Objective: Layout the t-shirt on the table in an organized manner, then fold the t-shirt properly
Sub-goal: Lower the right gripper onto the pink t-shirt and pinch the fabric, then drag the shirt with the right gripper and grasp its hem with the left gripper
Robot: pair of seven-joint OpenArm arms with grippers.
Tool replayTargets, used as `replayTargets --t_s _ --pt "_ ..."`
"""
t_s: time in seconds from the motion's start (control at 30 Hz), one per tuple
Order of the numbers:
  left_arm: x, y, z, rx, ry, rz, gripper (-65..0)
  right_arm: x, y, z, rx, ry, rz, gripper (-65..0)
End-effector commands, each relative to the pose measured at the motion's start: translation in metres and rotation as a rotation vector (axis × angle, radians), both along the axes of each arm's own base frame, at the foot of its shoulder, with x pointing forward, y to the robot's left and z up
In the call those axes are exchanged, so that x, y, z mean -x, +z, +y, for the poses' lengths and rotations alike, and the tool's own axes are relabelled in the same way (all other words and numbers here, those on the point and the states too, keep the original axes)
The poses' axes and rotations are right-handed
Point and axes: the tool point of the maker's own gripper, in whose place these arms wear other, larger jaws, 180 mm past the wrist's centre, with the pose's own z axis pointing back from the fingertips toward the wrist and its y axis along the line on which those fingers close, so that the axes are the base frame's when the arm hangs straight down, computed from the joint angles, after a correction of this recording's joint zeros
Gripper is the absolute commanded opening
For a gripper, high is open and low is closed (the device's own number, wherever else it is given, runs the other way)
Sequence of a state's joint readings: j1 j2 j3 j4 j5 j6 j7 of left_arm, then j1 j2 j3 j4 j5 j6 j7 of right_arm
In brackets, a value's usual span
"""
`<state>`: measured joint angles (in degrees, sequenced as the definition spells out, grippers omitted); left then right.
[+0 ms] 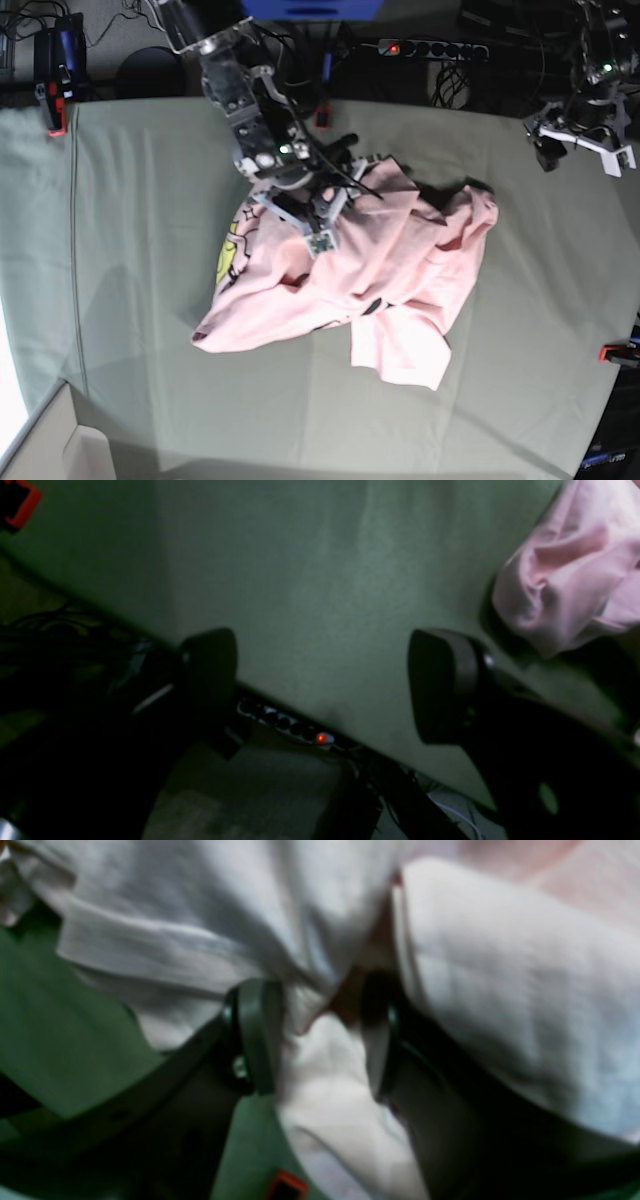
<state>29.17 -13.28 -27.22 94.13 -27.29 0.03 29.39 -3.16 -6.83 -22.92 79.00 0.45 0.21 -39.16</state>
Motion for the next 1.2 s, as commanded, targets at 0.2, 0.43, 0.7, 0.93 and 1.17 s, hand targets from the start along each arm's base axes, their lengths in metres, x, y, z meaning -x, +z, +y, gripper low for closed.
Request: replayTargets --t_s 0.2,0.43,0.7,0.93,1.17 --pt "-0.006 0.010 0.005 -0.024 -0.005 -0.033 -13.2 -0.026 0.037 0.021 -0.132 -0.026 -0.086 -64.6" --pt "-0.017 0.031 -0.002 -0.039 -0.034 -0.086 -13.2 -0.048 0.131 -0.007 -0.204 -0.053 -0.346 -65.0" --pt "-0.034 0.060 -0.015 -0.051 -0.071 -0.171 -13.2 -0.044 0.185 -0.032 -0.189 -0.046 -0.486 -65.0" --pt "-0.049 0.061 -0.029 -0.024 -0.098 -0.198 -13.2 -0.024 0.152 -0.067 -0.137 -0.129 -0.397 -65.0" --pt "-0.064 0.045 -0.061 0.030 -0.163 -0.184 -13.1 -0.019 0.145 -0.156 -0.044 -0.362 -0.451 -65.0"
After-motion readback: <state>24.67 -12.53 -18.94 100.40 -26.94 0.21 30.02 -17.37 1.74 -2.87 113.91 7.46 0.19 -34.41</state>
